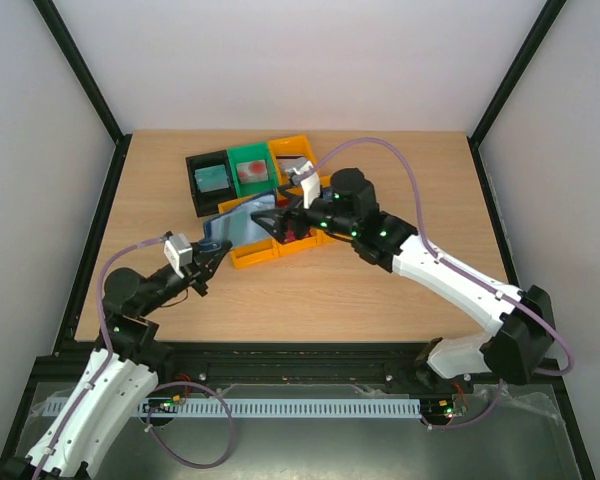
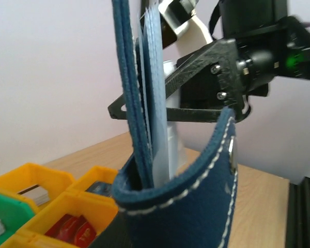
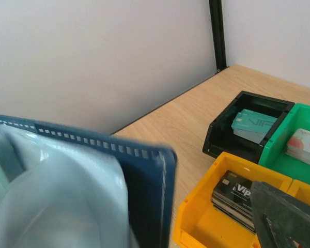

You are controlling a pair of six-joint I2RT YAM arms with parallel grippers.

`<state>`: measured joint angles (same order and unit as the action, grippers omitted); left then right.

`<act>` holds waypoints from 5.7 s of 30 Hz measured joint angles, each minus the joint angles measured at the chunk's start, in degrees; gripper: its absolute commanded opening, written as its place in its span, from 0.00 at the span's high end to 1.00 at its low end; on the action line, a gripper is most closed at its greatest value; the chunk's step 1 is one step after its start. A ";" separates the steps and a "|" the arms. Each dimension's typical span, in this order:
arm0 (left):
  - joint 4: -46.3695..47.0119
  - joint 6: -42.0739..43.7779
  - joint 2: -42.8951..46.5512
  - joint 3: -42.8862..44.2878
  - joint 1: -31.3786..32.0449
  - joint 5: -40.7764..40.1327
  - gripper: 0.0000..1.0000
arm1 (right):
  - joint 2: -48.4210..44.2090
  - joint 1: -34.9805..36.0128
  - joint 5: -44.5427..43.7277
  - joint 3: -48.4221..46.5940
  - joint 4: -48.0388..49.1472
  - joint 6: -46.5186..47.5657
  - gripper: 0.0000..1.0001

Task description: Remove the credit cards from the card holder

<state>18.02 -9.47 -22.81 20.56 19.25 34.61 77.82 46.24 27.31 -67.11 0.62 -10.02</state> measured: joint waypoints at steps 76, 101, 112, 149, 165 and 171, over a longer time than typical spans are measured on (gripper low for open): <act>5.18 -9.27 -0.50 0.09 -1.97 2.38 0.98 | 4.42 -0.09 31.87 -2.84 -1.51 1.11 0.83; 0.24 -10.21 -0.02 1.16 -2.93 -0.39 0.98 | 1.79 -4.46 25.38 0.59 -2.21 1.57 0.01; 2.64 -14.25 0.07 0.98 -4.24 2.43 0.71 | 3.19 -4.13 30.86 0.59 2.75 -1.88 0.98; 7.32 -28.96 -5.75 -5.88 -5.05 -4.42 0.82 | 16.46 11.04 -6.58 -19.32 -20.04 -5.09 0.98; 10.69 -30.93 -4.35 -5.84 -6.95 1.25 0.72 | 7.48 6.80 10.80 -7.74 -7.39 -3.56 0.99; 17.49 -31.15 -4.33 -5.84 -6.95 6.58 0.96 | 7.32 6.69 14.71 -6.95 -1.62 -5.38 0.98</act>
<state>35.51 -40.62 -27.14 14.72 12.29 41.19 85.14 52.93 42.02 -74.06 -0.99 -15.40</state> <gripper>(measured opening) 0.183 0.029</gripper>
